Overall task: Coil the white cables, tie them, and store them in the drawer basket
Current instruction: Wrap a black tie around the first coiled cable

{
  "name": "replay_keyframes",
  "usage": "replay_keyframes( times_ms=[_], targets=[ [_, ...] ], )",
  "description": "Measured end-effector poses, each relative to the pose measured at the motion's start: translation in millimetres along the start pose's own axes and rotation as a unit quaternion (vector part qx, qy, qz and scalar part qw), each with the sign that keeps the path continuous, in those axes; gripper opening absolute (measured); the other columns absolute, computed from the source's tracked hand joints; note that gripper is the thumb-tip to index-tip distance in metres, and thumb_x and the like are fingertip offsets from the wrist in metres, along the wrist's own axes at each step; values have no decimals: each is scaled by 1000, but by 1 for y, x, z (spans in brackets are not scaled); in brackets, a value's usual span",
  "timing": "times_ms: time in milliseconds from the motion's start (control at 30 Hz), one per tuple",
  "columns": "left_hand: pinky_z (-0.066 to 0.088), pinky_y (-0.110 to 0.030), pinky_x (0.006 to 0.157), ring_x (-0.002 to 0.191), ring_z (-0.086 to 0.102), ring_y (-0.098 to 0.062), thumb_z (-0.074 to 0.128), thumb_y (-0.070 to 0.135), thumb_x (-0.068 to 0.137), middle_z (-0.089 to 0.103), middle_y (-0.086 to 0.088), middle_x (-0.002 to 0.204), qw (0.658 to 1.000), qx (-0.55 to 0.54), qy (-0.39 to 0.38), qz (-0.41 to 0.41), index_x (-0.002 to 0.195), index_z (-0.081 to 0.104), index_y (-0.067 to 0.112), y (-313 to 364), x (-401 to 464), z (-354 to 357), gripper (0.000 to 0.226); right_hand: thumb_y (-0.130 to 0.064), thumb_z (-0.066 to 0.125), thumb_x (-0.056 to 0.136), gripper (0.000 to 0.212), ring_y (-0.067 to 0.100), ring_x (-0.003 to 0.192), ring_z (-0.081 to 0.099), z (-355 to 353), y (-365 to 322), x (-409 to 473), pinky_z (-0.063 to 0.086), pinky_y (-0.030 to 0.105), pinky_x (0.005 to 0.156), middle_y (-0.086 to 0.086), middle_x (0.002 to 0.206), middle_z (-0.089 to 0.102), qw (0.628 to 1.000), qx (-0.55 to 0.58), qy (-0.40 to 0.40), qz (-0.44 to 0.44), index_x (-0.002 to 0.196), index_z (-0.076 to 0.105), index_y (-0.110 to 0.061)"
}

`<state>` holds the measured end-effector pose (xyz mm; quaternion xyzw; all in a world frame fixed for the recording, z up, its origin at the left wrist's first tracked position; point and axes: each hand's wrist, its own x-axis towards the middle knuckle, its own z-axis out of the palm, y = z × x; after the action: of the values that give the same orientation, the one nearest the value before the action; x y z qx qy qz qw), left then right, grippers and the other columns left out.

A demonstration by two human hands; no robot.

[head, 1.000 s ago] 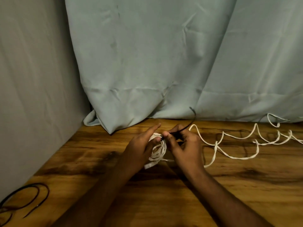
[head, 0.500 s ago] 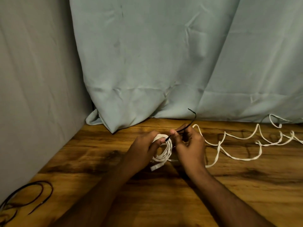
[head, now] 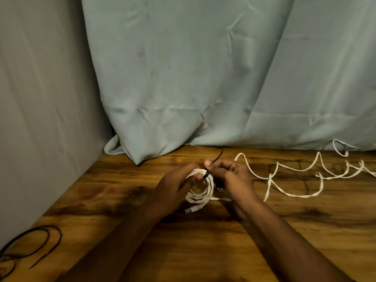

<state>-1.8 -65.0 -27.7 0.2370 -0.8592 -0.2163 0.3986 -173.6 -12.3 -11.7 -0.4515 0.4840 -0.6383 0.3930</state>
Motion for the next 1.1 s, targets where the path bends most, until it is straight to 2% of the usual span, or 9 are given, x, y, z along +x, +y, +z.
replay_keyframes(
  times_ms=[133,233,333,433,667,800,967,1033,1100],
  targets=[
    [48,-43,85,95,61,-8,39,50,102,65,11,100,996,86,28,19,113,59,26,1,-3,5,33,-19,77,91,32,28,68,65,-2,-1,-1,56,31,63,21,81,72,996,40,-25,71,94,71,12],
    [46,-43,90,101,59,-7,39,53,101,67,16,108,994,93,51,21,126,53,33,8,-3,4,35,-20,77,91,30,25,67,67,-4,-2,0,57,30,64,22,88,74,992,39,-41,109,100,75,8],
    [43,-43,89,101,60,-6,41,39,105,66,14,113,985,144,56,82,126,59,29,11,-3,3,29,-15,73,92,15,30,78,64,-4,-3,2,55,35,72,23,93,72,988,51,-56,136,91,79,-2],
    [41,-42,87,95,60,-9,39,37,105,67,12,107,979,171,71,87,122,60,28,10,-2,3,28,-9,70,93,15,25,69,66,-3,-1,2,56,34,69,14,79,74,985,67,-57,146,80,78,-8],
    [41,-37,84,93,59,-11,39,35,106,67,11,106,980,166,67,87,125,59,28,15,-3,5,29,-10,72,95,15,21,63,70,6,-1,-1,57,29,59,16,77,77,1000,3,26,10,88,77,2],
    [42,-38,84,92,60,-12,39,36,106,66,11,103,983,151,51,94,122,60,27,16,-3,5,29,-10,74,93,17,26,66,63,3,3,2,52,29,60,28,88,74,994,26,-14,108,94,77,6],
    [44,-43,87,97,59,-8,39,39,105,64,16,107,987,130,53,73,120,58,30,13,-3,11,25,-5,70,93,11,18,60,62,0,4,2,51,22,47,15,79,73,984,57,-40,164,92,80,-1],
    [42,-42,91,102,57,-4,38,40,105,63,19,111,989,120,63,55,120,57,32,11,-3,12,26,-9,72,94,10,19,62,70,5,0,-3,55,25,51,15,86,78,986,76,-24,145,99,80,-6],
    [40,-43,94,107,56,-1,39,39,105,62,19,112,990,105,85,38,118,57,31,9,-1,12,24,-14,74,94,24,24,80,78,9,-3,-6,62,34,69,14,99,80,991,99,6,88,118,74,-11]
  ],
)
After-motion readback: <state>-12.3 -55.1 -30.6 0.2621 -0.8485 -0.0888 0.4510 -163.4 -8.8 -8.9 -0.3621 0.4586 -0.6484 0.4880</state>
